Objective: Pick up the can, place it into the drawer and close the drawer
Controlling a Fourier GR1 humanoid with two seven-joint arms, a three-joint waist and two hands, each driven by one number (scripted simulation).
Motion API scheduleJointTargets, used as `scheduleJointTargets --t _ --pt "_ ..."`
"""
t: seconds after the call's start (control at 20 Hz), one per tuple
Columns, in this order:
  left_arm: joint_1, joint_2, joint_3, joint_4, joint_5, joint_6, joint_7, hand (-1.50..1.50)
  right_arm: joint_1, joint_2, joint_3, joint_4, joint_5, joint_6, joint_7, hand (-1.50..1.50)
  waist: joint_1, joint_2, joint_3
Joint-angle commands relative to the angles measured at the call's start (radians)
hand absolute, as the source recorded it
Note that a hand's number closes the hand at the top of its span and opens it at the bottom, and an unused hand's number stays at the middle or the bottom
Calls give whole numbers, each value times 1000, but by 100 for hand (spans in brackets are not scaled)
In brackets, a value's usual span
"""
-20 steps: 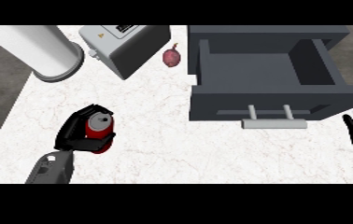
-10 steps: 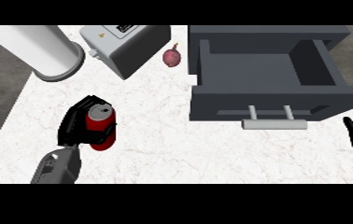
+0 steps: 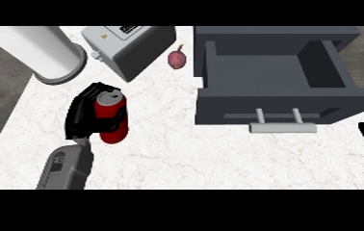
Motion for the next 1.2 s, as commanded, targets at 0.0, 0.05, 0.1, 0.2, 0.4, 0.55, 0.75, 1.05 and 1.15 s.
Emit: scheduleJointTargets --t 0.0,0.05,0.1,0.2,0.4,0.55,0.75,1.05,1.15 --pt "-94 0 -28 -15 -7 32 77 150 56 14 15 -10 1 27 -41 -150 -7 1 0" --pt "-57 -20 -70 -136 -39 63 113 150 -90 -34 -45 55 -24 -12 20 -150 4 0 0" --pt "-34 -44 -102 -187 -54 89 115 150 22 14 8 -25 0 6 -12 -150 -1 -1 0" --pt "-69 -18 -121 -241 -40 78 220 150 -43 -23 -45 -14 -52 -3 46 -150 1 0 0" --pt "-100 -45 -267 -282 -38 199 283 150 -13 -45 -99 -8 -97 31 33 -150 -4 0 0" --pt "-234 -45 -284 -273 -35 251 414 150 -4 -45 -99 0 -99 51 19 -150 -8 0 0" --pt "-378 -46 -326 -215 -50 330 453 150 -41 -16 -44 1 -18 14 34 -150 -9 2 0" --pt "-591 -46 -338 -112 -60 396 507 150 -28 6 -31 15 2 12 -15 -150 -12 2 0" --pt "-690 -32 -273 -66 -48 362 559 150 -11 9 -45 30 -28 24 -33 -150 -14 3 0"
